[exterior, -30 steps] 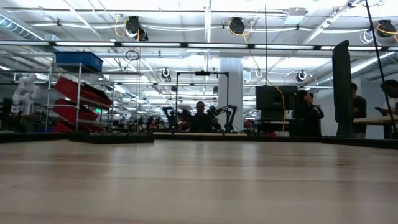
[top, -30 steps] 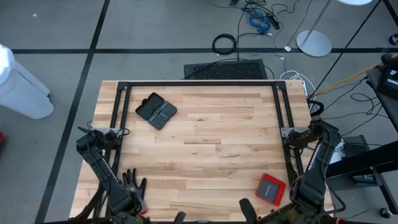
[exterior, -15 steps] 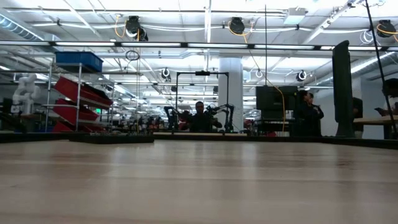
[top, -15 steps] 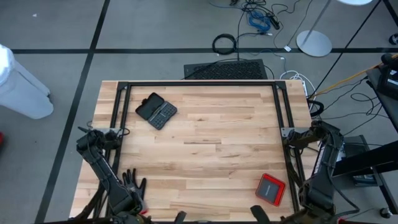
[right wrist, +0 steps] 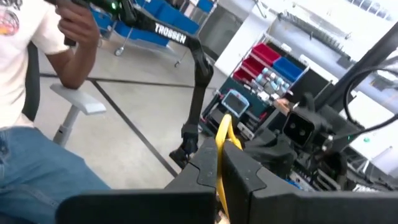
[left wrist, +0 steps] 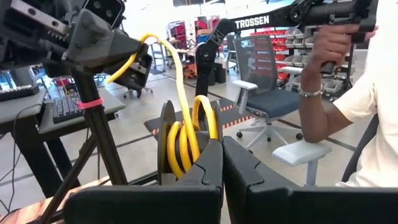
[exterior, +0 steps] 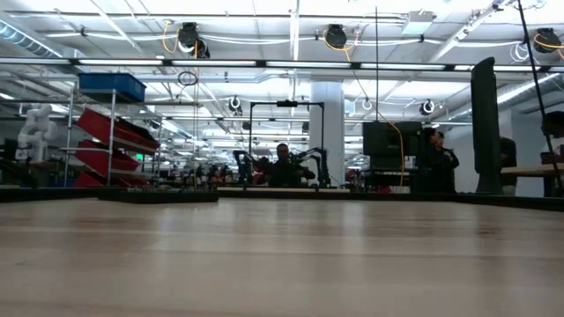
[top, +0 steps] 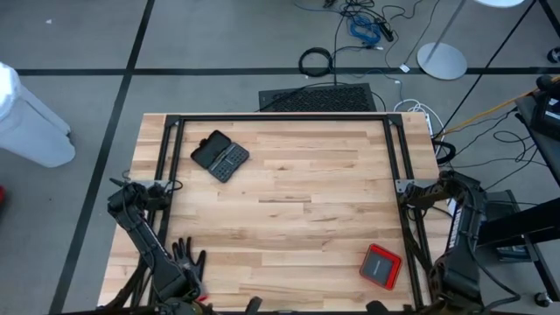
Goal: Coil cords
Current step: Coil the yellow wire onto the spool
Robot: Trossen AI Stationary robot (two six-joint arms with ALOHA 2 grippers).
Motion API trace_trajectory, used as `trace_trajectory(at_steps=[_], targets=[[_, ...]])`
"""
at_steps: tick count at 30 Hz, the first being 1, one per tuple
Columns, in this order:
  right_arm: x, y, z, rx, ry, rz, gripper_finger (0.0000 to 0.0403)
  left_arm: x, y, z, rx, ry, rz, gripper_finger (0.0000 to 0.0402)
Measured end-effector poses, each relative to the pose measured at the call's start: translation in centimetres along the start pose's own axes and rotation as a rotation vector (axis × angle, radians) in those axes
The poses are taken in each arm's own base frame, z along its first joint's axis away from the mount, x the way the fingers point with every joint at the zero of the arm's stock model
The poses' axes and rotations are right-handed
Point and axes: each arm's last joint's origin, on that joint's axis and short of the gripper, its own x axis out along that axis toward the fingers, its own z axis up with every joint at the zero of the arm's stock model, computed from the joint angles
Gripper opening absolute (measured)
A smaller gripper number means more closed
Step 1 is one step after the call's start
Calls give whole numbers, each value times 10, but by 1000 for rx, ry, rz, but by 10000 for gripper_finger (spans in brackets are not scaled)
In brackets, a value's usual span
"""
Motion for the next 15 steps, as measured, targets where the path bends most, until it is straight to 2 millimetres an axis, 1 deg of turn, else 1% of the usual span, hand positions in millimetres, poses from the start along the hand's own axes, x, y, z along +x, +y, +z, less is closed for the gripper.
trace_trajectory(at_steps=[9, 15], targets=[[-12, 14, 14, -19, -73, 21, 0, 0, 1, -1, 5, 13, 2, 0], [-18, 20, 20, -5, -98, 36, 0, 2, 6, -3, 9, 27, 61, 0]])
